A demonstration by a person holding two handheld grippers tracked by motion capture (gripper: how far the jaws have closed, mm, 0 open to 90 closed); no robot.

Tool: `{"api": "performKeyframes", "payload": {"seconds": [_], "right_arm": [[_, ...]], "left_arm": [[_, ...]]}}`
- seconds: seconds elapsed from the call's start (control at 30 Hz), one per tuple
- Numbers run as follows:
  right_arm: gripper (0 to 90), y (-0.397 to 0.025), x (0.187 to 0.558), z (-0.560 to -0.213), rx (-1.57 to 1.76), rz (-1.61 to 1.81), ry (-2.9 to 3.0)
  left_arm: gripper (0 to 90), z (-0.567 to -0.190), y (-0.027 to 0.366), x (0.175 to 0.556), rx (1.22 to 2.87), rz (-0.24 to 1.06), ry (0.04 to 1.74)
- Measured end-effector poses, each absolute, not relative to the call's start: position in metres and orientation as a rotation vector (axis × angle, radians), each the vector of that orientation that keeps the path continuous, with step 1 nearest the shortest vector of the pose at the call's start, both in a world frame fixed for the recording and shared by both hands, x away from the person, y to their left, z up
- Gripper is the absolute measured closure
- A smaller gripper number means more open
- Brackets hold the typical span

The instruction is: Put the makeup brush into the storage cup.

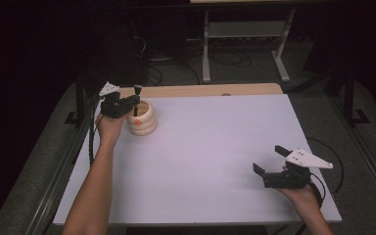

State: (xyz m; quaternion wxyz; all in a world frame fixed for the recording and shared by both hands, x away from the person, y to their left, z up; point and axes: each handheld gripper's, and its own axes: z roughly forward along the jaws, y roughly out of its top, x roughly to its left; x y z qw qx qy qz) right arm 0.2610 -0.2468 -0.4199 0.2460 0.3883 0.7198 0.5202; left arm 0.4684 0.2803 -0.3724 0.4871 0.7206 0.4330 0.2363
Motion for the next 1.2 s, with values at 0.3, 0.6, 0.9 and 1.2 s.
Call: {"api": "performKeyframes", "payload": {"seconds": [0.3, 0.6, 0.9, 1.2], "right_arm": [[0.0, -0.247, 0.261, -0.42, 1.058, 1.419, 1.965], [0.0, -0.247, 0.261, -0.42, 1.059, 1.419, 1.964], [0.0, -0.247, 0.261, -0.42, 1.062, 1.419, 1.962], [0.0, -0.246, 0.261, -0.42, 1.059, 1.419, 1.966]], "left_arm": [[58.2, -0.369, 0.282, 0.466, 1.74, 0.545, 1.043], [40.7, -0.372, 0.282, 0.462, 1.799, 0.516, 1.007], [26.4, -0.364, 0.28, 0.453, 1.834, 0.547, 0.971], [13.9, -0.359, 0.278, 0.445, 1.85, 0.547, 0.971]]}}
